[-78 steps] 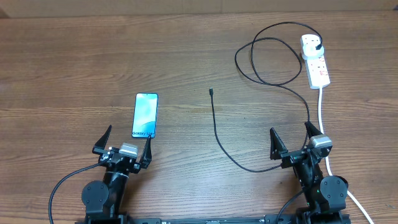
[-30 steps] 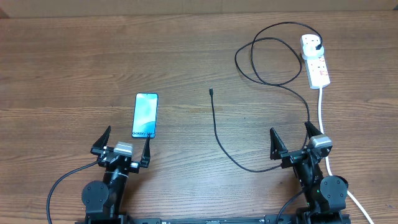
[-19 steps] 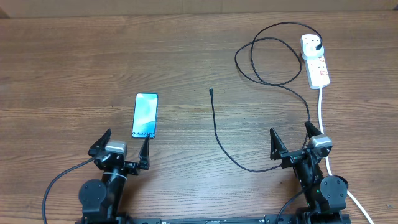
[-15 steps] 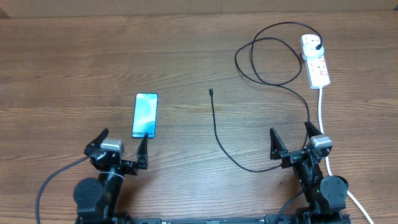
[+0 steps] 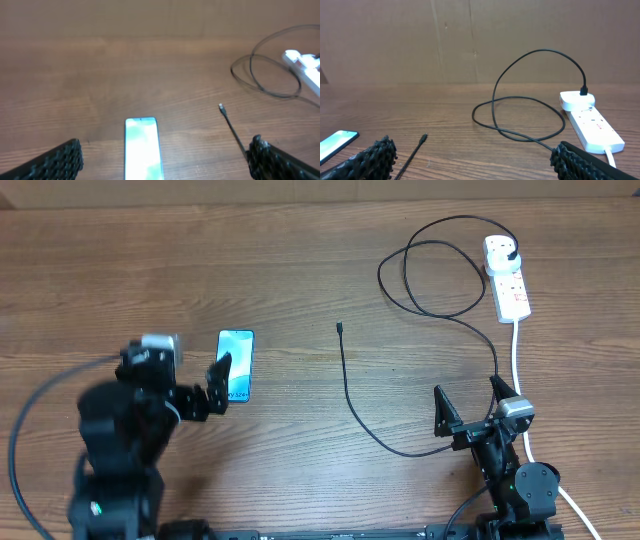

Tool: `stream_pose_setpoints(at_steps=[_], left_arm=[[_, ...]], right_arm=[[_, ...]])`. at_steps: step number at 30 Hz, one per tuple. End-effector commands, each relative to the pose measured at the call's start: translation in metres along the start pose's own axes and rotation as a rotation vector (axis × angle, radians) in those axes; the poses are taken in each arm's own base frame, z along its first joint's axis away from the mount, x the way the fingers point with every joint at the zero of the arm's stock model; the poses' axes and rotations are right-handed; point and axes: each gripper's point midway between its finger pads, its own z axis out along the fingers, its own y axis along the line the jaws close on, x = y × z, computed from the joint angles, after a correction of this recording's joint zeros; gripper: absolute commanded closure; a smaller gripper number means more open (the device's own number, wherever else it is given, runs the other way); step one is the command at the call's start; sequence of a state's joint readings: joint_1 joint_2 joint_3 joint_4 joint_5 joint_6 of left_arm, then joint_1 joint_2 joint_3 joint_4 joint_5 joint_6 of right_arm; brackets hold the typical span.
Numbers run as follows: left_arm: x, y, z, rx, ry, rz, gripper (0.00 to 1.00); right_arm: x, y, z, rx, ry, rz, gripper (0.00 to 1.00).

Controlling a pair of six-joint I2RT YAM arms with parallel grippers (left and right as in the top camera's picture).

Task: Plug charger to phone and switch on socket
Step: 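Move the left gripper forward over the smartphone and lower it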

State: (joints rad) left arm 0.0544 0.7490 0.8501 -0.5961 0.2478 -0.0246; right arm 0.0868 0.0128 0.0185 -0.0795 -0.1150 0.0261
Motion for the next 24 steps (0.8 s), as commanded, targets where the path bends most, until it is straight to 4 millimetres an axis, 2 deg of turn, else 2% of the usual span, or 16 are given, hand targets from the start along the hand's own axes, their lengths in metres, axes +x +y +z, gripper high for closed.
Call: stream_pose_setpoints(at_steps=[1,6,13,24], left_arm=[[-0.035,-0.011,0.004,0.066,0.053,-0.026,0.0],[-0.056,-0.016,0.014,0.103,0.232,-0.079,0.0],[-0.067,-0.014,0.024,0.096,0.469,-0.151,0.0],[-0.042,-0.009,0.072,0.135,0.616,-0.21,0.0]], right_arm=[[0.002,0.0,0.0,0.0,-0.004,0.002,0.0],[0.002,0.0,0.0,0.0,-0.004,0.002,0.0],[0.002,0.0,0.0,0.0,-0.004,0.002,0.0],[0.002,0.0,0.0,0.0,-0.004,0.002,0.0]])
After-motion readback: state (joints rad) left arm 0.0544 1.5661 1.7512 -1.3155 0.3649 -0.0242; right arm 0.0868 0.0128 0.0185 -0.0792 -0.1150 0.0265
